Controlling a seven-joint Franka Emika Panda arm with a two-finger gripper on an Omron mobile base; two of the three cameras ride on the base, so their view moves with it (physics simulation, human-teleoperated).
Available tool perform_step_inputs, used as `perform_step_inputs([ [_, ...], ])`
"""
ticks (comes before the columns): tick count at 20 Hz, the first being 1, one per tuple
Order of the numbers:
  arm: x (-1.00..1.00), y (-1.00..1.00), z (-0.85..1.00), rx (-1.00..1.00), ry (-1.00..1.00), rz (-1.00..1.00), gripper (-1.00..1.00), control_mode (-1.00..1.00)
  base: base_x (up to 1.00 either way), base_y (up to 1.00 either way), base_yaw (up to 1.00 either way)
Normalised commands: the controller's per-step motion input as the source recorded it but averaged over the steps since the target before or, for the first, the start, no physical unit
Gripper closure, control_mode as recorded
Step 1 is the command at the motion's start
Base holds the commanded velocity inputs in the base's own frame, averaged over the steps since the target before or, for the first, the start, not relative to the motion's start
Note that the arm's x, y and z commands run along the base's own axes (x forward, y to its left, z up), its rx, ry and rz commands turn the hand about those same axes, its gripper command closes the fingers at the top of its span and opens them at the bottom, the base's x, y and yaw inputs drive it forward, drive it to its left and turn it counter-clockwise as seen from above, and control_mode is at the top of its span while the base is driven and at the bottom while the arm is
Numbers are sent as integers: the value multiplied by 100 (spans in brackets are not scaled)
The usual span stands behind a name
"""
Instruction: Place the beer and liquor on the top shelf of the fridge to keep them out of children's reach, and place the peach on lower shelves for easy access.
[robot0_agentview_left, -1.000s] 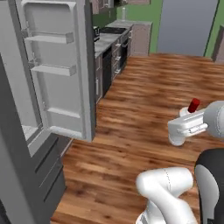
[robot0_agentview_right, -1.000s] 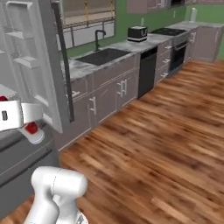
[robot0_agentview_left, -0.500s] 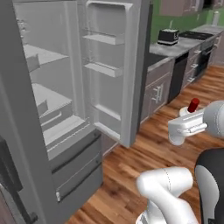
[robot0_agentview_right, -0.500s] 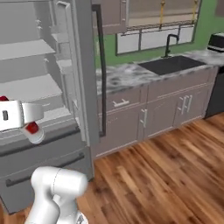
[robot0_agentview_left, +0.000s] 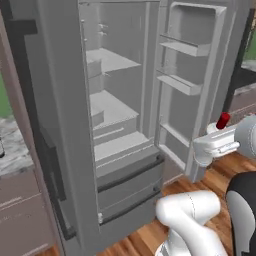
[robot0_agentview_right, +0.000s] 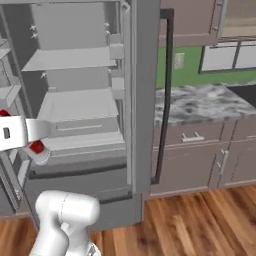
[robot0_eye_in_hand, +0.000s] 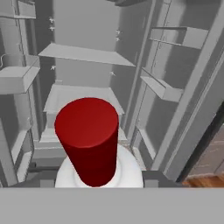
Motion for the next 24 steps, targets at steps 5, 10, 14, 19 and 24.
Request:
perform_step_inputs([
  [5,0,0,0,0,0,0,100,100,67,-16,31],
  [10,0,0,0,0,0,0,100,100,58,-45,23],
  [14,0,0,0,0,0,0,100,100,49,-19,27],
  [19,0,0,0,0,0,0,100,100,43,0,28],
  [24,0,0,0,0,0,0,100,100,41,3,26],
])
